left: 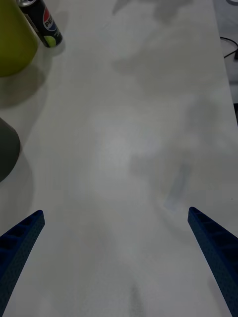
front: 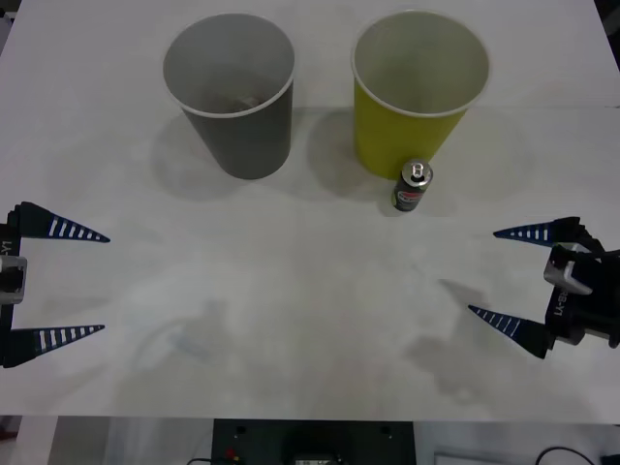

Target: Put the can into the green bin and the plastic bottle into the gray bin

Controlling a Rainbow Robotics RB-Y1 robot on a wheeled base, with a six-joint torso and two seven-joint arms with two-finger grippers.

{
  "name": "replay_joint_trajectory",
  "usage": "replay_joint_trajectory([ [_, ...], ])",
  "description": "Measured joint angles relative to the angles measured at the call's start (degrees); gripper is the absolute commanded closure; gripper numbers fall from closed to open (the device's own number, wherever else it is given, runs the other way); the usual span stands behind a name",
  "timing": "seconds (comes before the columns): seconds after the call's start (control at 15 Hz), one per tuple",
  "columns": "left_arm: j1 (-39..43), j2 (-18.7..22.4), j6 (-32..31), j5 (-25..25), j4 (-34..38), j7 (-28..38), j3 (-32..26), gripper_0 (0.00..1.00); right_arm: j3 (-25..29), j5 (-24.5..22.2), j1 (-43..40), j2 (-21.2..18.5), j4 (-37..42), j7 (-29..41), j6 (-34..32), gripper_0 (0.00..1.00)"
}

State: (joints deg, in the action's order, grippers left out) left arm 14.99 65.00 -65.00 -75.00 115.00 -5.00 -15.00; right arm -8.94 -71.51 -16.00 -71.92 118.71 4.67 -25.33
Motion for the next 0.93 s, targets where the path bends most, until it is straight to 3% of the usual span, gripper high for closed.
replay_joint_trajectory([
  [0.13, 0.0, 0.0, 0.0, 0.0, 0.0, 0.0, 0.0, 0.0, -5.23, 0.86, 0.07, -2.09, 1.69, 0.57, 8.97, 0.0],
  [0.47, 0.0, 0.0, 0.0, 0.0, 0.0, 0.0, 0.0, 0.0, -14.79, 3.8, 1.48, -4.38, 4.49, 3.78, 23.15, 0.0],
  [0.93, 0.01, 0.0, 0.0, 0.0, 0.0, 0.0, 0.0, 0.0, -36.59, -1.9, 13.79, -4.1, 4.12, 18.87, 44.83, 0.0],
])
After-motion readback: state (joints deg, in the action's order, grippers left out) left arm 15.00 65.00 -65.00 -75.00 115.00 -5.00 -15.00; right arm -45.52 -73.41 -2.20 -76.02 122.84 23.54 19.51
